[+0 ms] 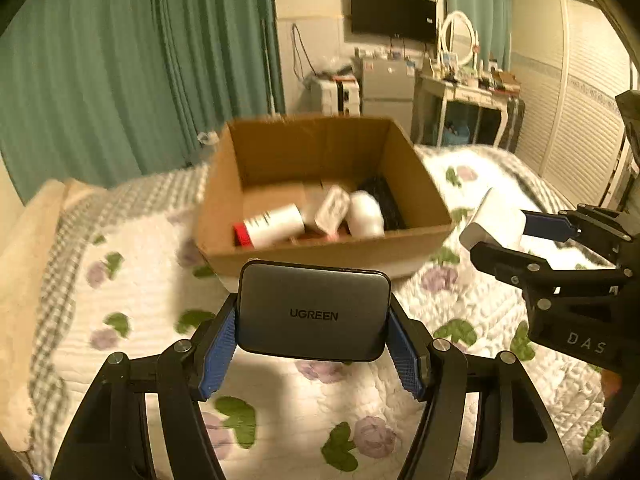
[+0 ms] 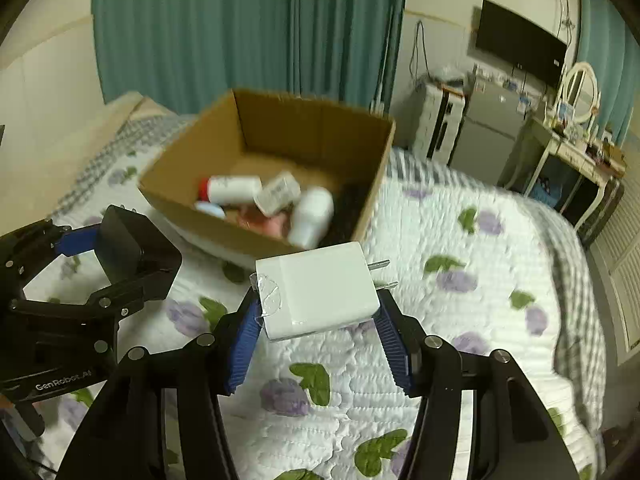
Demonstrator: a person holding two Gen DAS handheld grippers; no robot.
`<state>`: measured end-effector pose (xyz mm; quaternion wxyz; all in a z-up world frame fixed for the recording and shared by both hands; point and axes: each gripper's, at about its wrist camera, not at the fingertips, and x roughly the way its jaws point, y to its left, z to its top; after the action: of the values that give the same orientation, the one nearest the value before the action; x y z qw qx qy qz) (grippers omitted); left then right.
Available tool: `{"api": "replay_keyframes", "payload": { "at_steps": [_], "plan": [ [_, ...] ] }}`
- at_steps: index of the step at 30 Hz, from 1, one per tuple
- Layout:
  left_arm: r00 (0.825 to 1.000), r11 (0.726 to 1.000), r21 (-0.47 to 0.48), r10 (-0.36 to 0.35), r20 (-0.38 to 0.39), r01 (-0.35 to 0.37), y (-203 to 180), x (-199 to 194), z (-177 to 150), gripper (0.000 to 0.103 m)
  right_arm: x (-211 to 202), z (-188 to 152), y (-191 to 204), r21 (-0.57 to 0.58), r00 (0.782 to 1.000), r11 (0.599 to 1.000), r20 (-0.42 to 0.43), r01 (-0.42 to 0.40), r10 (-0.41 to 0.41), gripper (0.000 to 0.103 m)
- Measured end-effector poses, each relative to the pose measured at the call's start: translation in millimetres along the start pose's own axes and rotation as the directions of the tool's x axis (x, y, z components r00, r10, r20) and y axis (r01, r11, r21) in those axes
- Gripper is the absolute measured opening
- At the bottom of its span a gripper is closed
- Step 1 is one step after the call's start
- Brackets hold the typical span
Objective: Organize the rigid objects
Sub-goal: 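Drop the black charger and white adapter into the box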
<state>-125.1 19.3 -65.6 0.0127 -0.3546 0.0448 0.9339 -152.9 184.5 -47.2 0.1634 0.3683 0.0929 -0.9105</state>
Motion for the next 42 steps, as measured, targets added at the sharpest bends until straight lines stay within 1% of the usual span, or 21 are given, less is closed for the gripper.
{"api": "replay_keyframes", "payload": {
  "at_steps": [3, 7, 11, 14, 16, 19, 22, 24, 27, 31, 33, 35, 37, 39, 42],
  "plan": [
    [0.999, 1.000, -0.021, 0.004, 0.044, -0.003, 10, -21, 11, 0.069, -19, 13, 6, -0.015, 0.999, 1.000, 0.040, 0.006, -0.006, 0.056],
    [0.996, 0.999, -0.049, 0.018, 0.084, -0.014, 16, -33, 30, 0.069, -37, 35, 9, -0.034, 0.996, 0.999, 0.089, 0.001, 0.002, 0.056],
    [0.993, 0.997, -0.078, 0.035, 0.113, -0.027, 26, -29, 54, 0.069, -45, 60, 8, -0.052, 0.990, 0.999, 0.138, 0.001, 0.006, 0.056],
    [0.991, 0.996, -0.077, 0.049, 0.128, -0.040, 31, -15, 75, 0.069, -42, 79, 4, -0.050, 0.986, 0.999, 0.167, -0.004, 0.013, 0.056],
    [0.990, 0.996, -0.081, 0.051, 0.128, -0.041, 34, -4, 85, 0.069, -36, 91, -1, -0.047, 0.983, 0.999, 0.181, -0.006, 0.015, 0.056],
    [0.991, 0.996, -0.071, 0.063, 0.116, -0.055, 37, 22, 100, 0.069, -19, 108, -8, -0.044, 0.982, 0.999, 0.190, -0.008, 0.017, 0.056],
    [0.993, 0.997, -0.065, 0.059, 0.098, -0.052, 37, 53, 109, 0.069, 3, 121, -17, -0.046, 0.981, 0.999, 0.195, -0.008, 0.017, 0.056],
    [0.996, 0.997, -0.059, 0.052, 0.071, -0.048, 36, 79, 113, 0.069, 21, 126, -22, -0.043, 0.982, 0.999, 0.188, -0.010, 0.018, 0.056],
    [0.998, 0.998, -0.033, 0.048, 0.048, -0.047, 31, 108, 111, 0.069, 50, 130, -30, -0.034, 0.985, 0.999, 0.171, -0.009, 0.015, 0.056],
    [0.999, 0.999, -0.016, 0.040, 0.020, -0.040, 27, 131, 105, 0.071, 80, 128, -39, -0.024, 0.988, 1.000, 0.154, -0.019, 0.023, 0.056],
    [0.998, 0.998, -0.034, 0.056, 0.033, -0.054, 29, 134, 101, 0.071, 90, 125, -43, -0.012, 0.989, 1.000, 0.147, -0.028, 0.029, 0.056],
    [0.994, 0.996, -0.068, 0.055, 0.094, -0.049, 35, 124, 100, 0.071, 96, 122, -47, 0.000, 0.990, 0.999, 0.140, -0.035, 0.034, 0.056],
    [0.994, 0.995, -0.092, 0.039, 0.103, -0.030, 41, 115, 103, 0.071, 98, 120, -47, 0.000, 0.990, 0.999, 0.134, -0.035, 0.035, 0.056],
    [0.993, 0.993, -0.111, 0.038, 0.112, -0.025, 48, 107, 105, 0.071, 96, 120, -47, -0.002, 0.990, 0.999, 0.136, -0.034, 0.034, 0.056],
    [0.989, 0.992, -0.114, 0.067, 0.128, -0.053, 57, 95, 108, 0.071, 92, 125, -41, -0.007, 0.989, 0.999, 0.141, -0.041, 0.041, 0.056]
  ]
}}
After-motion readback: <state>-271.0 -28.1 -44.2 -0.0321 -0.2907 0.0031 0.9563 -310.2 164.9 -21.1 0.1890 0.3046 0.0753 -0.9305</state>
